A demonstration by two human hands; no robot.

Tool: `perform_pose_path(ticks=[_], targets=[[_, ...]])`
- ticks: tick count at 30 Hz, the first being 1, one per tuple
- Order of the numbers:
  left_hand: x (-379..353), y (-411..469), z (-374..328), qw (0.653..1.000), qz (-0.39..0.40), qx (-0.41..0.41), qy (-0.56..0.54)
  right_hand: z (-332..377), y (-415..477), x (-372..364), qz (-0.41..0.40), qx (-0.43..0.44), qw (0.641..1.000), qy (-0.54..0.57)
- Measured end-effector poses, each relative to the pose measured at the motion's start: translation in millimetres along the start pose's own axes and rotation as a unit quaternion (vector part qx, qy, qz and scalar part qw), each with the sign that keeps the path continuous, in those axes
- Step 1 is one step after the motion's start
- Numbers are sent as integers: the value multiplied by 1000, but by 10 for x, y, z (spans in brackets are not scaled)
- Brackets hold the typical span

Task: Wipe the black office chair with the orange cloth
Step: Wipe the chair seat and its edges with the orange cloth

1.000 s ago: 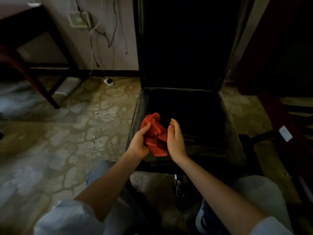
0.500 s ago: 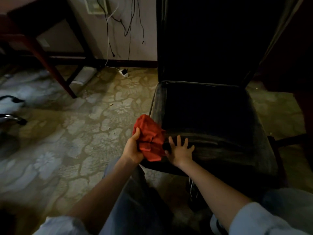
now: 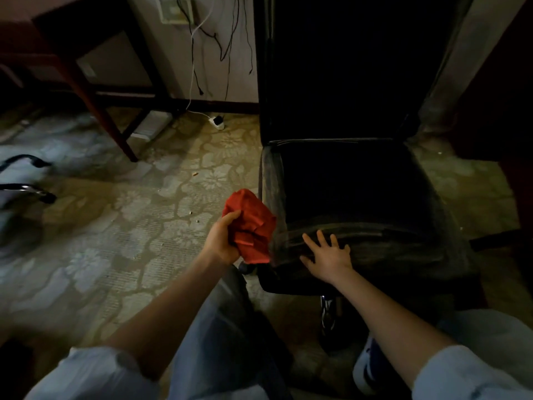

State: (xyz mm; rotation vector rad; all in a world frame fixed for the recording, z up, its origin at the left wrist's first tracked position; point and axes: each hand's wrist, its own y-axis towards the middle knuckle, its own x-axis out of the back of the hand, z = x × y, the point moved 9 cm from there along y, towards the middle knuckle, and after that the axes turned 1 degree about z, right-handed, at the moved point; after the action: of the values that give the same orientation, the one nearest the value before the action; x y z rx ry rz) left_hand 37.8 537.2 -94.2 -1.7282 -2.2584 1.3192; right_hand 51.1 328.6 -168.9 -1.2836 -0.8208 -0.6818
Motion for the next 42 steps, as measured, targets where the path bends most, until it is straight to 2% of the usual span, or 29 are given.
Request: perform_pose_path(ticks=[7,11,15,23,27,29,36,42], targets=[[-9,-70,290,999,-13,28,-13,-282,-147,71,-3,-49,998,25],[-95,-120,504,998,7,59,-8,-331,-236,248,-50,-50,997,31],[-59,-70,588,997,-7,71,19,-328,-262,356,-79,-43,996,21],[287,486,433,995,-84,26,-44,43,188,792,-131,48,990,14],[530,898,259,986,-146,-51,-53,343,626,934,-117,90,989,0],[539,1088,180,984,-152,-81,-45,443,835,983,-108,103,989,-5],[331,1781,-93,975,-114,-184,-47,574,1393,778,-96,137,983,-71],[189,2352,-202,989,-49,-137,-38,524,1449,711,-182,134,973,-53]])
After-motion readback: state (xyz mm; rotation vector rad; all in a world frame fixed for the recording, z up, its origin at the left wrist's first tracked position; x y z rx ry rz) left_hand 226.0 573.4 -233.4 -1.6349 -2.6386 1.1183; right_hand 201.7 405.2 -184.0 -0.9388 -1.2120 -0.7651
